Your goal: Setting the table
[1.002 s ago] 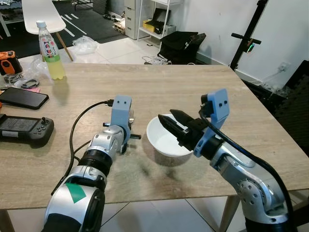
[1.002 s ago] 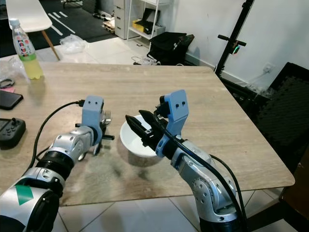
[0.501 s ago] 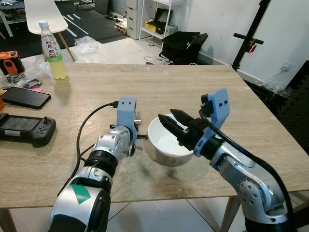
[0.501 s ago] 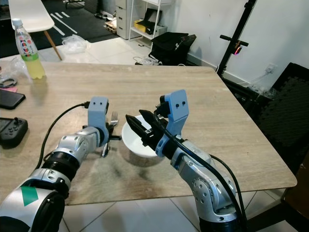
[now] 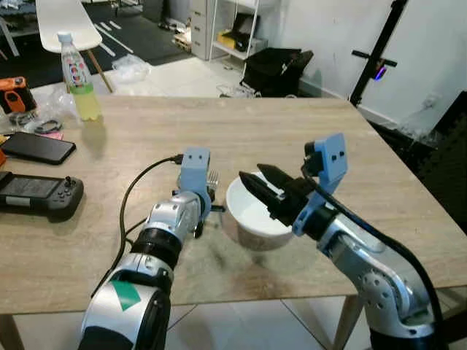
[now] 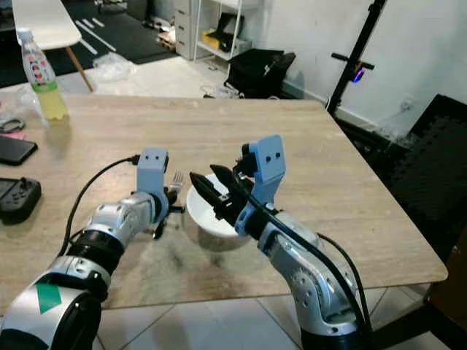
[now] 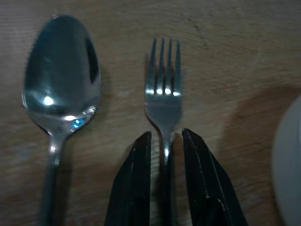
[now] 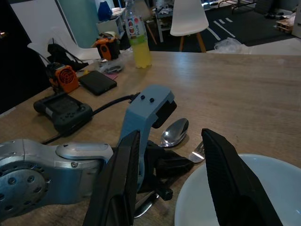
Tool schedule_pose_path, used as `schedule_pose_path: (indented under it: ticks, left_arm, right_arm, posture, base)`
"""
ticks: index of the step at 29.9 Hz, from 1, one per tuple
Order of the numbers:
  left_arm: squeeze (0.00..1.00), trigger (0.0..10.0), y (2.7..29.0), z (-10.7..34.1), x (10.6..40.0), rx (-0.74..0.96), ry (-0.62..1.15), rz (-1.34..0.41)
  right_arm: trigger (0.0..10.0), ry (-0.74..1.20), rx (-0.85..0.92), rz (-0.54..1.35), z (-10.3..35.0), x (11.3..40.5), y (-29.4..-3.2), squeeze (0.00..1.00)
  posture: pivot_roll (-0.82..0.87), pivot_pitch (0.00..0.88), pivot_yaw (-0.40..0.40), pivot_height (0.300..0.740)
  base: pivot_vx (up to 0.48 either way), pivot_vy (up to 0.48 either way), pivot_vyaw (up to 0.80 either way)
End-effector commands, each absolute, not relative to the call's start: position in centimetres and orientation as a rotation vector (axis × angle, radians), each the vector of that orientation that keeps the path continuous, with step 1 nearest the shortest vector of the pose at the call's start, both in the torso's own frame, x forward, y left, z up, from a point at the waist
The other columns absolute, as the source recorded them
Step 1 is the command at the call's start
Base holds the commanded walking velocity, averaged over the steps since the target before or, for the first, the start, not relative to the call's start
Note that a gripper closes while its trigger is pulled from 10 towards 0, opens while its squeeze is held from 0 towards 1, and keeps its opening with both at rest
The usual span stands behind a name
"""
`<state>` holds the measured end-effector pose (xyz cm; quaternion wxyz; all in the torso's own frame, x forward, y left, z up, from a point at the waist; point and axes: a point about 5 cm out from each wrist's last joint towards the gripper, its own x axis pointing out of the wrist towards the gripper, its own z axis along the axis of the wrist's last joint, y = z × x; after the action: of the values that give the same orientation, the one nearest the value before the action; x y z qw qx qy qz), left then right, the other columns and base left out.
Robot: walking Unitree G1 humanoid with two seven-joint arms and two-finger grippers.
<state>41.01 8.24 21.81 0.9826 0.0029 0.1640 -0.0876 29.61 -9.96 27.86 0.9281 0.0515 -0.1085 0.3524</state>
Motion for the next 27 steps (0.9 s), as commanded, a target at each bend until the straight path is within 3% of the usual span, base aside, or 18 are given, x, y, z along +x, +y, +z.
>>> schedule_pose_path:
  ticks: [1,5,11,22,27]
  left_arm:
    - [0.0,10.0,8.9,20.7,40.8,0.046,0.367,-0.142]
    - [0.0,10.0,10.8,23.0,40.3,0.139,0.267,-0.097]
    - [0.0,10.0,12.6,22.8,39.6,0.161,0.268,-0.057]
    - [0.0,10.0,13.1,22.0,39.5,0.116,0.298,-0.055]
    - [0.0,10.0,12.9,22.8,39.7,0.182,0.262,-0.09]
  right_arm:
    - [10.0,-0.225,0.115,0.739,27.8,29.4,-9.7,0.0]
    - [10.0,-0.227,0.114,0.732,27.7,29.4,-9.9,0.0]
    - [10.0,-0.225,0.118,0.729,27.6,29.4,-10.0,0.0]
    - [10.0,-0.228,0.119,0.745,27.8,29.6,-9.7,0.0]
    - [10.0,-0.227,0.117,0.74,27.8,29.5,-9.8,0.0]
  posture:
    - [0.16,0.161,0.006,0.74]
    - [0.17,0.167,0.013,0.74]
    - [0.18,0.169,0.015,0.74]
    - [0.18,0.173,-0.004,0.74]
    - [0.17,0.176,0.001,0.74]
  base:
    - [0.0,0.0,0.0]
    - [0.0,0.0,0.0]
    - [0.0,0.0,0.0]
    - [0.0,0.0,0.0]
    - [0.0,0.0,0.0]
